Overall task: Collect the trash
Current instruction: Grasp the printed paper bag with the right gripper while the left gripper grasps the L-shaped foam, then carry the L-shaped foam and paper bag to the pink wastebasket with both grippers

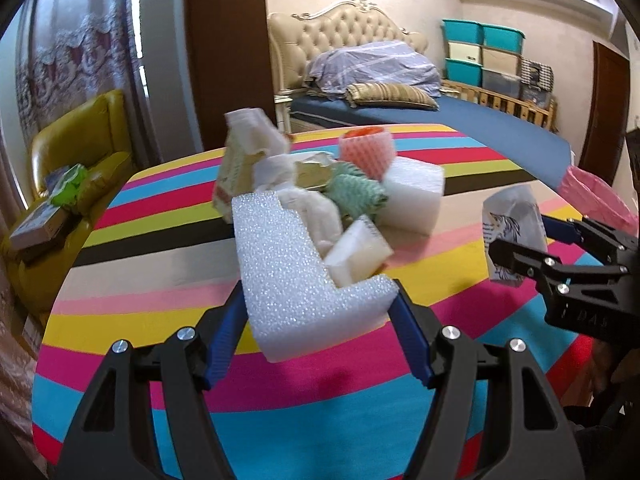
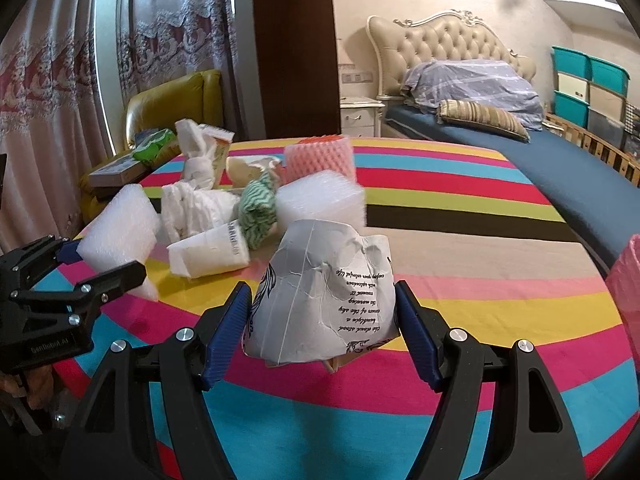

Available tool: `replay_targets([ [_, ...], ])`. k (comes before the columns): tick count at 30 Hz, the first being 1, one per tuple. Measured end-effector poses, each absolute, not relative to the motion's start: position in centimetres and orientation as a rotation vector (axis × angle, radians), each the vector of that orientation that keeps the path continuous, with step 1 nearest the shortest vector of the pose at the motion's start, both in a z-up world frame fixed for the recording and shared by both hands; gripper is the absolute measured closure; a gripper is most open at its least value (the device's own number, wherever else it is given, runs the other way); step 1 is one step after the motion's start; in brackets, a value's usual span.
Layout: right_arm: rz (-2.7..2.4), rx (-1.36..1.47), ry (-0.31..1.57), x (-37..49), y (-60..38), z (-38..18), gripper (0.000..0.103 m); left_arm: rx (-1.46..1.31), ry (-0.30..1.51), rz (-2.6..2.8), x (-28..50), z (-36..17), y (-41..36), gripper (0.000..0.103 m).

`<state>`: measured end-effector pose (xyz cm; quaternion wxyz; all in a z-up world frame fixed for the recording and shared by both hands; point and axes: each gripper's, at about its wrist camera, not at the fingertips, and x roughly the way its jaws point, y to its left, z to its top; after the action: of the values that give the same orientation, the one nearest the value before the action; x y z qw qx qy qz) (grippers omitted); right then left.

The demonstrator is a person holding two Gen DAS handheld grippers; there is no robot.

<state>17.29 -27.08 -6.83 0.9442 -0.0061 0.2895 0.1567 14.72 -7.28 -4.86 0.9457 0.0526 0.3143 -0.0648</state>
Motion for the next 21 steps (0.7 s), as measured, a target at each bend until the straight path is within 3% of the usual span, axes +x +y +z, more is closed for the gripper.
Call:
replay_targets([
  [21, 0.132, 0.043, 0.511, 16.5, -35.4, -5.8, 0.034, 0.213, 0.6, -0.289, 17.5, -4.2, -16.2, 0.036],
])
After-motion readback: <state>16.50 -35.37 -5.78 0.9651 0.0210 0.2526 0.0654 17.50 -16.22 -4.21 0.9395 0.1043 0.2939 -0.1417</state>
